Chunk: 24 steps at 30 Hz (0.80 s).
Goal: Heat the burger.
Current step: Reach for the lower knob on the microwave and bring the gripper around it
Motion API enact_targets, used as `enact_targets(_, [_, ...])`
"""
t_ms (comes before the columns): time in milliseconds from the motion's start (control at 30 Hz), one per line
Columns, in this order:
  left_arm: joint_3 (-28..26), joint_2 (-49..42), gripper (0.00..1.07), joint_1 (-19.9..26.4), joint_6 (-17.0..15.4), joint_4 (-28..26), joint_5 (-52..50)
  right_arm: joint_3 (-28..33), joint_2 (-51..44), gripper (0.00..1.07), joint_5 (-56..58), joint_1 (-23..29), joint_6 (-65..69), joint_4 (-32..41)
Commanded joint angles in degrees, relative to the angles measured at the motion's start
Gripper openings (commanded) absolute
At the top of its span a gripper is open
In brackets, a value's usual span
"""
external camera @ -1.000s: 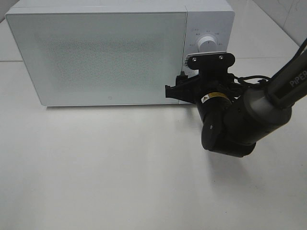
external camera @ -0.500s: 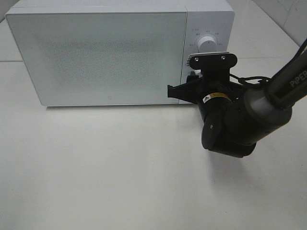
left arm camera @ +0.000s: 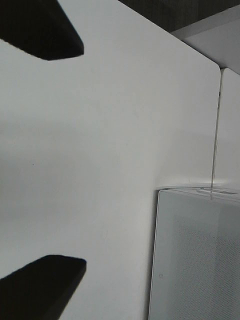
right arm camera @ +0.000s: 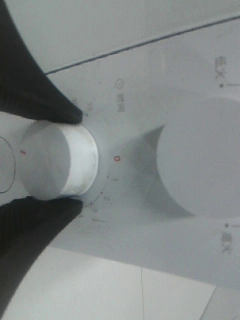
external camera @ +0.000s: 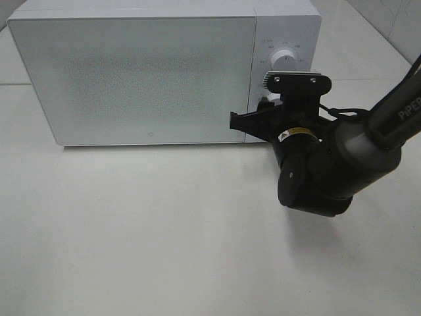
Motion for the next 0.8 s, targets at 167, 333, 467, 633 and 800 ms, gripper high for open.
enact_targets(167, [0.23, -1.09, 0.98, -0.06, 0.11, -0.52, -0.06, -1.32, -1.03, 0.00, -8.31, -0.40, 27.79, -9.57])
enact_targets(333, [0.23, -1.09, 0.98, -0.06, 0.11, -0.52, -0.06, -1.32, -1.03, 0.00, -8.19, -0.40, 47.21, -13.24])
enact_targets(467, [0.23, -1.09, 0.98, -0.06, 0.11, -0.52, -0.06, -1.32, -1.03, 0.00, -8.54, -0.40, 63.77, -16.44])
enact_targets(633, [0.23, -1.09, 0.98, -0.06, 0.11, -0.52, -0.06, -1.32, -1.03, 0.00, -8.82, -0.40, 78.50, -17.70])
enact_targets(800, [0.23, -1.09, 0.98, -0.06, 0.11, -0.52, -0.06, -1.32, -1.03, 0.00, -8.94, -0.40, 93.74, -17.36])
